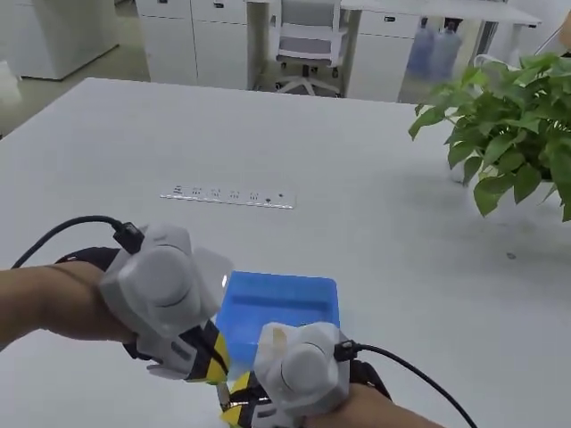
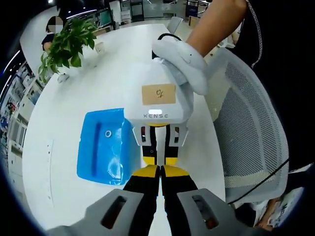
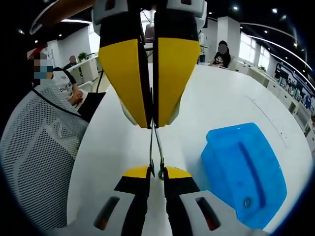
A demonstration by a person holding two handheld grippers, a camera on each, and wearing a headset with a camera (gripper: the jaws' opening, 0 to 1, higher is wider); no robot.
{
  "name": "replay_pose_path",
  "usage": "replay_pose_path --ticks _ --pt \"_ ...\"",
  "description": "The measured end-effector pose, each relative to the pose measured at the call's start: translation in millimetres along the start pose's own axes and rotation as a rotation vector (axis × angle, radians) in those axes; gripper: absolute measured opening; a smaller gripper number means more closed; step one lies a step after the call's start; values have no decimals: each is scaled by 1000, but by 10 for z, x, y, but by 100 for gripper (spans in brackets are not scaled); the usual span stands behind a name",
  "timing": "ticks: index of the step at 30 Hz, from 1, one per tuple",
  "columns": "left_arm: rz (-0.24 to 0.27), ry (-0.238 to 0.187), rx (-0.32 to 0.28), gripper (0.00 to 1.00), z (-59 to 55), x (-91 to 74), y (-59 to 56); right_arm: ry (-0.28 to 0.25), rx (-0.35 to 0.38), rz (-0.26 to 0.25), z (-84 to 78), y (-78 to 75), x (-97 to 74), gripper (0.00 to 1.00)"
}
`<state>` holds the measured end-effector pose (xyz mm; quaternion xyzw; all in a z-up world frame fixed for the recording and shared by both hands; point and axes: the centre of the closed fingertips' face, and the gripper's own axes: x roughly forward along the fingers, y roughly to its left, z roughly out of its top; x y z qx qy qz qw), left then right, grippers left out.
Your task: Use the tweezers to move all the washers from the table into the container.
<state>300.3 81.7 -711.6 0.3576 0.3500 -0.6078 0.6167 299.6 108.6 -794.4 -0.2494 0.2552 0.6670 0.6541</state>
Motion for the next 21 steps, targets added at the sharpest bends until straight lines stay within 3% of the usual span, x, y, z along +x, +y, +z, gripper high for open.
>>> replay_pose_path --ticks 21 --pt "14 7 -7 5 -22 12 43 12 7 -8 -6 -34 17 11"
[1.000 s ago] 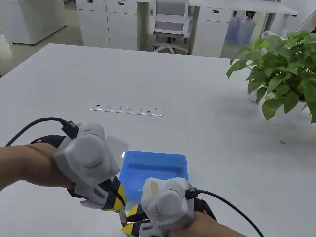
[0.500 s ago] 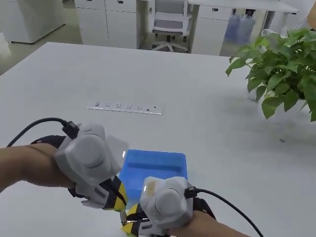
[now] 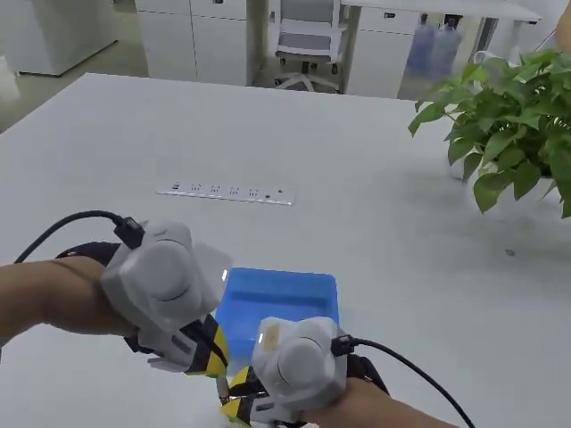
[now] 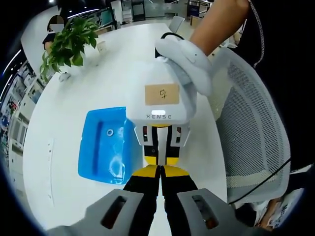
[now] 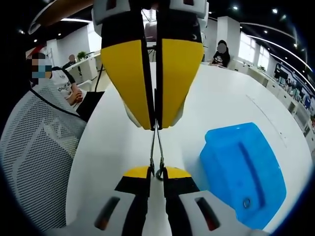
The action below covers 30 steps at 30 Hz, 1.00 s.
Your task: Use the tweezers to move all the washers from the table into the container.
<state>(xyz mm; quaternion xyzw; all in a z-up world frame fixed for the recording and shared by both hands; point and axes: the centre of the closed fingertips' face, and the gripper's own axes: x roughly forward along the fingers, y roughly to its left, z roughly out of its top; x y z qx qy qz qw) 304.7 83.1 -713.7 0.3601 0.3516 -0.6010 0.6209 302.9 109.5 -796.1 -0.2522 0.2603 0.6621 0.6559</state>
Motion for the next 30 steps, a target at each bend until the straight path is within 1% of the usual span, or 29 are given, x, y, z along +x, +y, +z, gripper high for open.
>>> replay_pose_path --ticks 8,17,30 --pt "1 2 -4 5 -13 -4 -2 10 3 2 -5 2 6 10" --pt "-1 2 -6 5 -4 -13 -14 18 -3 10 1 18 -7 9" --pt "4 -16 -15 5 90 -148 -11 7 -17 5 112 19 -133 9"
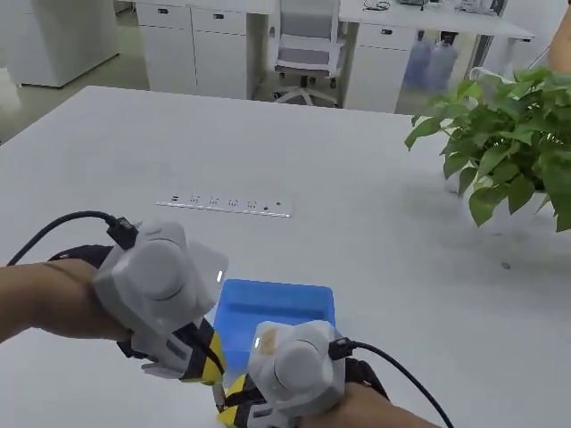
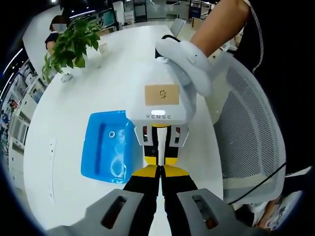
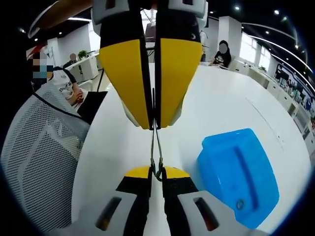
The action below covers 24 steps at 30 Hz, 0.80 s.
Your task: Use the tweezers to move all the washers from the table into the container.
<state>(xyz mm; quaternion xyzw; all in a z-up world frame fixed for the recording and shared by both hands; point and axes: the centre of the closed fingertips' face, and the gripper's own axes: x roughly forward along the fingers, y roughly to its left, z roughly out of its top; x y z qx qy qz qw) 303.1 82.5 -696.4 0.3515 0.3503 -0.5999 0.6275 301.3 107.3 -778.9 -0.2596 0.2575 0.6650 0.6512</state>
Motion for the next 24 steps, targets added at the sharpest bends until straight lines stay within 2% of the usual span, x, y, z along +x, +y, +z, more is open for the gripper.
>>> replay_pose_path --ticks 12,24 --pt "-9 7 5 5 74 -173 -42 -21 -14 5 154 43 -107 9" --pt "-1 8 32 5 236 -342 24 -52 -21 -26 314 -45 -282 9"
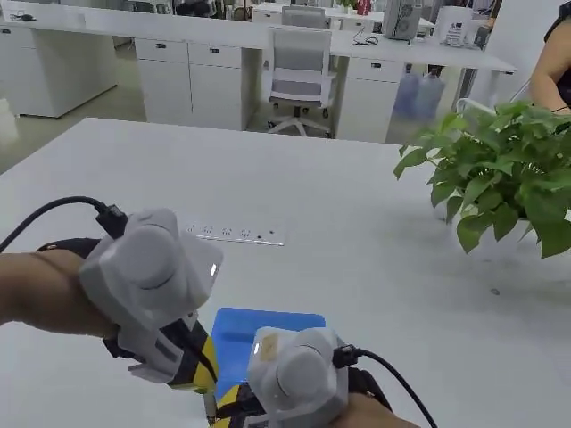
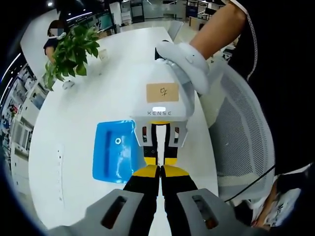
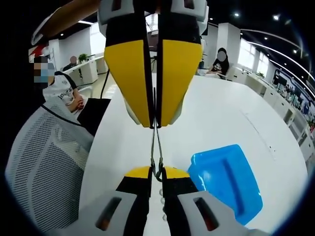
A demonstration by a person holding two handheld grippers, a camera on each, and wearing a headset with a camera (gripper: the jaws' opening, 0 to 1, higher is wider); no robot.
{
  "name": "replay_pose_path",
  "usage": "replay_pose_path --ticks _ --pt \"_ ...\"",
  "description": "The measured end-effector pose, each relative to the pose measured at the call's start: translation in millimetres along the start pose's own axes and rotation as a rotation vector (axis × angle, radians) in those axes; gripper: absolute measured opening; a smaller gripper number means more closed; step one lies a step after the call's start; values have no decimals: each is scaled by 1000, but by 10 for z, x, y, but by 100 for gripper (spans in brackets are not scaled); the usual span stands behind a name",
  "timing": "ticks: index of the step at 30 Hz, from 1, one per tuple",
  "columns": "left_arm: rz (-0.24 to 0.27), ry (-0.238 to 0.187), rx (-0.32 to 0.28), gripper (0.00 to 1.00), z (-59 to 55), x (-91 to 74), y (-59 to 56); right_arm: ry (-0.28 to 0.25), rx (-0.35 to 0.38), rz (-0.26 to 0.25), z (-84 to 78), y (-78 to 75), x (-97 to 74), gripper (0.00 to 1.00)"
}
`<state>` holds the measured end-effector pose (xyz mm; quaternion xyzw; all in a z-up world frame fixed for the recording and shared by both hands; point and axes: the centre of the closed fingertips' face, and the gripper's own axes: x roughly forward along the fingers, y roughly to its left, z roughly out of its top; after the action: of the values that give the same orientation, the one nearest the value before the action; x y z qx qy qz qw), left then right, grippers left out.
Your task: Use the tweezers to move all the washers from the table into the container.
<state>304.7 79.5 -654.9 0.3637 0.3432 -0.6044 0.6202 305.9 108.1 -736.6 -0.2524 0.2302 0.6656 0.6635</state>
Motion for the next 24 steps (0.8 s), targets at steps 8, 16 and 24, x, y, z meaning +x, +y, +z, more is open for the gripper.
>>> replay_pose_path --ticks 8,16,24 --pt "11 1 23 5 102 -87 101 -2 -11 -30 72 -123 -121 9" --pt "19 -5 34 5 208 -112 220 -5 -9 -55 85 -260 -217 9" --pt "38 7 64 5 305 -111 385 1 -12 -83 65 -452 -326 9"
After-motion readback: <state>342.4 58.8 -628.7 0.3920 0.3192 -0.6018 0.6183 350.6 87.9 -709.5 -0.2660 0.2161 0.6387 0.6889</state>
